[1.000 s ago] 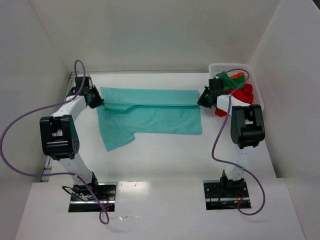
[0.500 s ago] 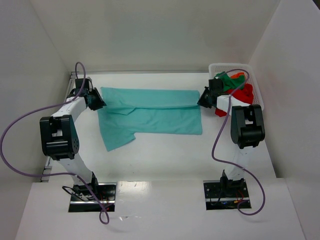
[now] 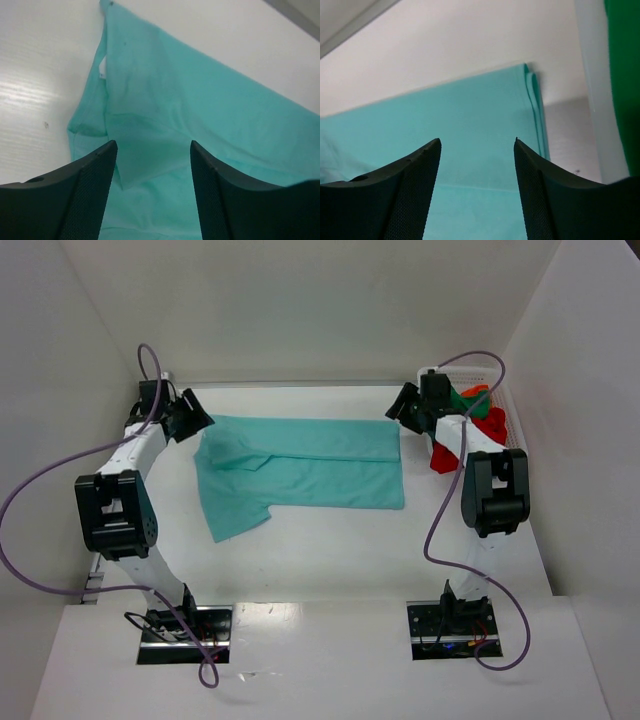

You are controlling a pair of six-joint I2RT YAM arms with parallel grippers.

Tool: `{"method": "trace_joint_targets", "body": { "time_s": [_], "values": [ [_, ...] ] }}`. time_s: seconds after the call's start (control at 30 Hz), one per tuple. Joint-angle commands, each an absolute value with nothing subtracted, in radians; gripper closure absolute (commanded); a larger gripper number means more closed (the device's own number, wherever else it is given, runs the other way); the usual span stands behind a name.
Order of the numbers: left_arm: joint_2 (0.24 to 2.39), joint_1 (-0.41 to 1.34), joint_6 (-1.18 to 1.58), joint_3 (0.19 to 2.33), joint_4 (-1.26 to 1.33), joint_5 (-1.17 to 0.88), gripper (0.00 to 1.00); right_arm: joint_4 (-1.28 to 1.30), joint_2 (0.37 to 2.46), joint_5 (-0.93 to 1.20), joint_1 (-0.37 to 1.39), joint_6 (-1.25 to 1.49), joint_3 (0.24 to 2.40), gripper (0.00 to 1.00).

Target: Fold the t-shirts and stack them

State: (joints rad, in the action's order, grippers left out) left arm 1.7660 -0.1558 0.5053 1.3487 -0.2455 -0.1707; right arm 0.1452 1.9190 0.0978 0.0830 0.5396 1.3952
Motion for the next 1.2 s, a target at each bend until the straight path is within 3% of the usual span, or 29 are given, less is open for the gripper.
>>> {"method": "trace_joint_targets", "body": {
  "time_s": [0.0, 0.17, 0.2, 0.23, 0.27, 0.3, 0.37, 0.4, 0.43, 0.53, 1.17],
  "values": [
    [1.802, -0.169, 0.528, 1.414, -0.163, -0.216, 0.31, 0.152, 1.887, 0.103, 0.100, 0.514, 1.482, 0.34],
    [1.877, -0.169, 0.549, 1.401, -0.039, -0.247, 0.31, 0.172, 1.933, 0.103, 0.109, 0.496, 1.545, 0.36],
    [1.878, -0.169, 0.549, 1.385, -0.013, -0.258, 0.31, 0.172, 1.954, 0.103, 0.109, 0.495, 1.563, 0.49],
    [1.903, -0.169, 0.560, 1.385, 0.012, -0.258, 0.31, 0.172, 1.968, 0.103, 0.109, 0.495, 1.574, 0.55],
    [1.914, -0.169, 0.560, 1.376, 0.052, -0.267, 0.36, 0.181, 1.982, 0.094, 0.109, 0.495, 1.588, 0.62],
    [1.927, -0.169, 0.560, 1.376, 0.069, -0.287, 0.41, 0.192, 2.017, 0.094, 0.109, 0.495, 1.621, 0.80],
    [1.966, -0.169, 0.560, 1.387, 0.092, -0.307, 0.56, 0.222, 2.049, 0.094, 0.118, 0.486, 1.652, 0.92],
    [1.979, -0.169, 0.560, 1.403, 0.092, -0.307, 0.75, 0.222, 2.063, 0.094, 0.118, 0.486, 1.663, 0.98],
    [2.002, -0.169, 0.560, 1.414, 0.092, -0.316, 0.83, 0.233, 2.084, 0.094, 0.118, 0.486, 1.675, 1.00],
    [2.040, -0.169, 0.551, 1.443, 0.092, -0.325, 1.00, 0.233, 2.120, 0.072, 0.136, 0.477, 1.684, 1.00],
    [2.200, -0.169, 0.528, 1.626, -0.144, -0.117, 1.00, 0.425, 2.298, -0.091, 0.198, 0.488, 1.814, 1.00]
  ]
}}
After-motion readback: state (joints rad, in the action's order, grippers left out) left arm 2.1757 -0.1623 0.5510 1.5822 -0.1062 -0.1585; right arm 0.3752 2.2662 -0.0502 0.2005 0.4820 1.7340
